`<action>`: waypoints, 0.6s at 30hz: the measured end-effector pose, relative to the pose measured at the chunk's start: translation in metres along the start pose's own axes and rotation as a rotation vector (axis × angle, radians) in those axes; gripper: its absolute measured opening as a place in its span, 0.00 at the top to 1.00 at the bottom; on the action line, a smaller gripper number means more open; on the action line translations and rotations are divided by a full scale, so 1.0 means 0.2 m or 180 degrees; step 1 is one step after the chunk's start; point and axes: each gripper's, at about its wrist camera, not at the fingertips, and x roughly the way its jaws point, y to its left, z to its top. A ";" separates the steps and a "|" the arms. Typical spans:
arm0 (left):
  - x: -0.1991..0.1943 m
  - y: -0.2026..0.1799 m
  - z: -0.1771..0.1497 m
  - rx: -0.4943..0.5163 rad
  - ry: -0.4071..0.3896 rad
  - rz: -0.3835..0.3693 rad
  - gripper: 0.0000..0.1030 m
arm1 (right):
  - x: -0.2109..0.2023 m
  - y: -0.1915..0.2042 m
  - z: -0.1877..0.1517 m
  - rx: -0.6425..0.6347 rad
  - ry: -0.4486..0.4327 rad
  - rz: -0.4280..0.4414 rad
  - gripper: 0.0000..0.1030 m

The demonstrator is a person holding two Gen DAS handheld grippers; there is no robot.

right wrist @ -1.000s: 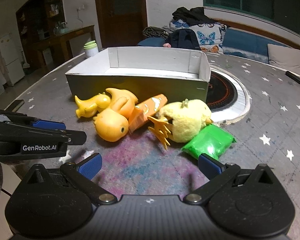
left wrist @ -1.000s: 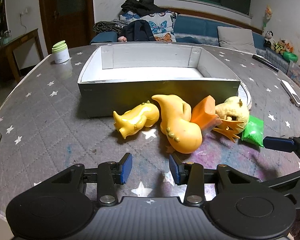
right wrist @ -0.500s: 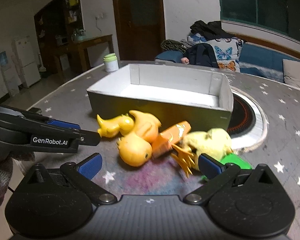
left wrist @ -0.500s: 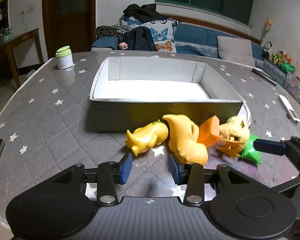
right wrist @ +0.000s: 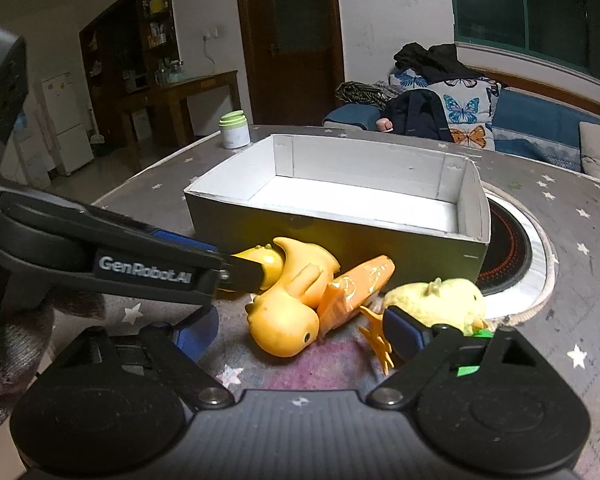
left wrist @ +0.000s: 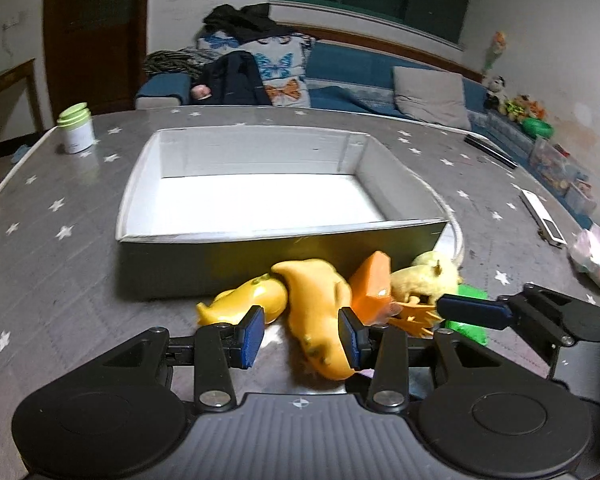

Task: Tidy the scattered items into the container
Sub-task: 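Move the right tool to the yellow plush chick and close on it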

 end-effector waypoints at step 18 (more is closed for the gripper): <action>0.15 -0.19 0.15 0.0242 0.0100 -0.0665 0.59 | -0.06 -0.27 -0.02 0.0449 -0.0041 -0.0479 0.25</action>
